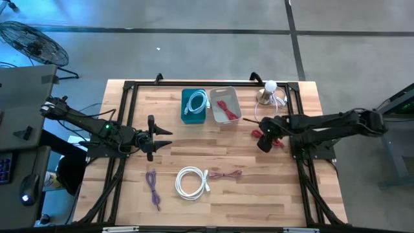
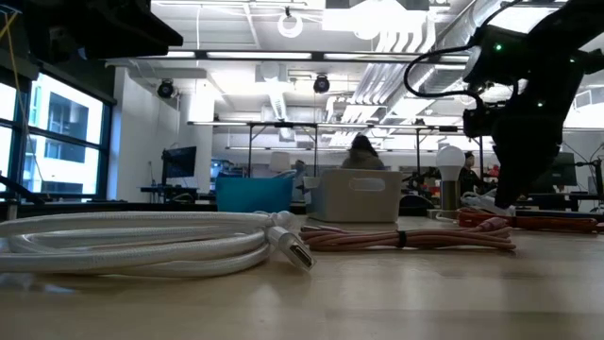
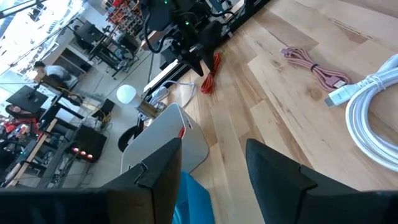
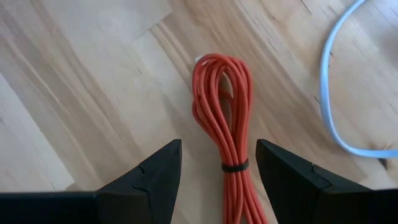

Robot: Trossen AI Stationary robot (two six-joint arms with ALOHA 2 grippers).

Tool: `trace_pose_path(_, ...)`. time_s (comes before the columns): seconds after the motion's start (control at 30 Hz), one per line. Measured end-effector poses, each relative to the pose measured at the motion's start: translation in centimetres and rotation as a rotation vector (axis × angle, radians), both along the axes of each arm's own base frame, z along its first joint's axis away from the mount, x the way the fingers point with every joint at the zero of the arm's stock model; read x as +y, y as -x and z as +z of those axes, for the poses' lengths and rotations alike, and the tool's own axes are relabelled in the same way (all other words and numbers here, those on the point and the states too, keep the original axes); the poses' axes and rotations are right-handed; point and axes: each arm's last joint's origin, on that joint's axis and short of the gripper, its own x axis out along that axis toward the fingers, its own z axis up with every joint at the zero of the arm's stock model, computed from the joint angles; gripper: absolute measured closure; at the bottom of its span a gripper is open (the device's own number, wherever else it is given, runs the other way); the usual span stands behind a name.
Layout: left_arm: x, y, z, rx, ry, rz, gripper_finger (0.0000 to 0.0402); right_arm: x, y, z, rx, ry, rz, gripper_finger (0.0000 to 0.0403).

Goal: Pick & Place USB Port
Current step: Put the orange charger cable into the gray bin

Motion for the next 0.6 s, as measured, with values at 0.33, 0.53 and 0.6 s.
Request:
trace_pose_path(0.33, 0.0, 0.0, 0.0, 0.0, 0.0, 0.0, 0.0227, -0.9, 0.2, 0.0, -0.009, -0.066, -0.021, 0.0204)
trace_pose_path(0.53, 0.0, 0.0, 0.0, 0.0, 0.0, 0.0, 0.0227, -1.1, 0.3, 0.0, -0.011, -0.077, -0.029, 0.0204)
trace_pose_path(0.6, 0.0, 0.0, 0.0, 0.0, 0.0, 0.0, 0.0227, -1.2, 0.3, 0.0, -0.013, -0.082, -0.033, 0.0204)
